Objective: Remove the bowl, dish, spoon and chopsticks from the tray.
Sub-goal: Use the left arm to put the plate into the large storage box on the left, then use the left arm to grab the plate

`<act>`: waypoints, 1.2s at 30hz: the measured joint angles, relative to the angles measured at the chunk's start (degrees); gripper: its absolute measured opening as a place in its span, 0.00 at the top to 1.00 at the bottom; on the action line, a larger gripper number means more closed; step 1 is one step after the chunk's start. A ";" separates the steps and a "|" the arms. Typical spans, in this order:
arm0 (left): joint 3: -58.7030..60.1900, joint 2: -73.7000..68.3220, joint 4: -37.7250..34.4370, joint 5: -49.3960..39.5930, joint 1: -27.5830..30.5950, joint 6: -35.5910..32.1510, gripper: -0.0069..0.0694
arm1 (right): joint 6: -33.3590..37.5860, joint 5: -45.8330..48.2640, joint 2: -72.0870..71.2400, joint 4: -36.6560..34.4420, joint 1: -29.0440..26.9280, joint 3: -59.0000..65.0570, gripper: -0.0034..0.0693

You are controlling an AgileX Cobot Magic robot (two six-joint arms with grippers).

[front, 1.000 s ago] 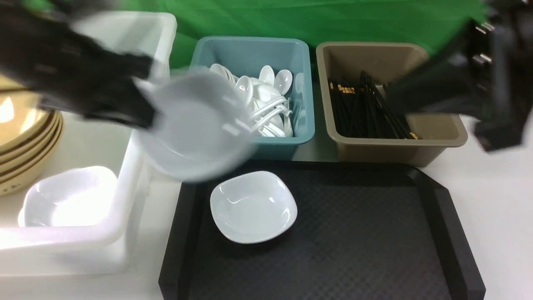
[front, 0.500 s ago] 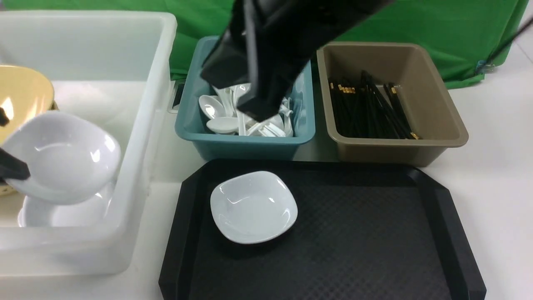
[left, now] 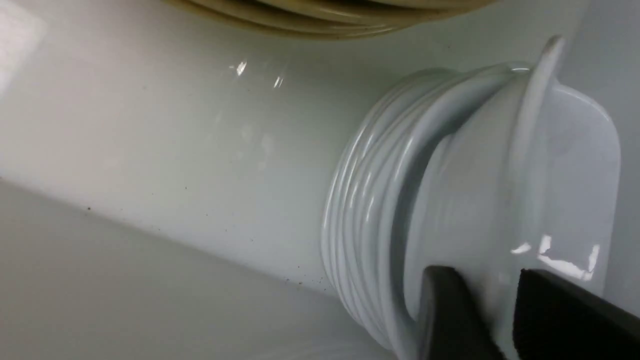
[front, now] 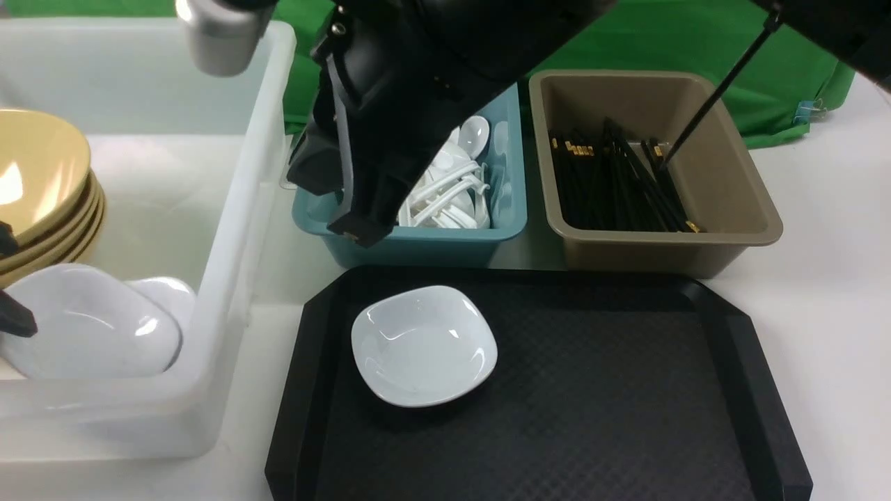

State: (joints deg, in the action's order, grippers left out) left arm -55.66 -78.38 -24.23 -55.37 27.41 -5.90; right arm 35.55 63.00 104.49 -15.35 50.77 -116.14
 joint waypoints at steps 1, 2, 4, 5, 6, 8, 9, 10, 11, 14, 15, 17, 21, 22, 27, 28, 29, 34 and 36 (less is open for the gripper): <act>0.00 -0.04 0.08 0.00 0.00 -0.06 0.53 | 0.00 0.05 0.00 0.00 0.00 0.00 0.92; -0.32 -0.04 0.42 -0.25 0.00 -0.06 0.48 | 0.00 0.04 0.00 0.00 0.00 0.00 0.92; -1.48 -0.04 1.63 -1.58 0.00 -0.10 0.40 | 0.00 0.04 0.00 0.00 0.00 0.00 0.91; -2.84 -0.04 2.69 -2.51 0.00 -0.10 0.37 | 0.00 0.06 -0.05 0.00 0.00 0.00 0.91; -4.49 -0.04 3.60 -3.73 0.00 0.07 0.34 | 0.00 0.11 -0.05 0.06 0.00 0.00 0.91; -7.37 0.01 4.38 -5.95 0.00 0.71 0.30 | 0.00 0.18 -0.05 0.25 0.00 0.00 0.91; -9.65 0.32 4.43 -7.77 0.00 1.02 0.29 | -0.13 0.29 -0.15 0.46 0.00 0.00 0.90; -10.94 0.65 4.19 -9.00 -0.08 1.11 0.28 | -0.23 0.43 -0.24 0.75 0.00 0.00 0.90; -11.92 1.15 3.61 -9.99 -0.49 1.15 0.29 | -0.30 0.78 -0.37 1.42 0.00 0.00 0.90; -12.62 2.43 1.17 -10.58 -4.73 -0.14 0.38 | -2.40 2.57 -1.36 6.72 0.00 0.00 0.90; -12.62 2.59 0.74 -10.65 -7.02 -0.59 0.42 | -4.55 3.34 -1.88 9.58 -0.07 0.00 0.90; -12.62 2.70 0.05 -10.03 -14.58 -1.44 0.55 | -8.57 5.09 -3.10 14.38 -1.23 0.06 0.90; -12.62 1.56 -0.46 -3.43 -32.09 -1.61 0.83 | -14.93 5.88 -8.21 18.83 -7.48 3.55 0.90; -12.62 0.80 -0.46 -0.96 -36.65 -1.61 0.87 | -16.17 5.88 -9.99 19.21 -9.58 5.39 0.89; -13.05 -5.89 6.73 9.36 -53.40 2.70 0.85 | -18.12 6.05 -18.73 18.59 -17.17 17.68 0.89; -13.05 -8.56 11.02 11.23 -56.24 5.28 0.80 | -18.33 5.27 -20.67 18.44 -18.19 20.82 0.90; -13.06 -9.35 12.27 11.74 -56.82 6.60 0.78 | -18.31 5.12 -21.27 18.44 -18.29 21.81 0.90; -15.80 -19.13 21.64 12.50 -58.00 14.72 0.46 | -19.05 -1.03 -28.00 17.33 -18.81 30.28 0.90; -17.64 -21.82 22.75 13.00 -57.51 14.94 0.35 | -19.23 -2.91 -29.63 16.47 -18.81 31.42 0.90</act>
State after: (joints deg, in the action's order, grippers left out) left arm -73.30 -100.20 -1.49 -42.37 -30.09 9.04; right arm 16.32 60.09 74.86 1.12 31.95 -84.72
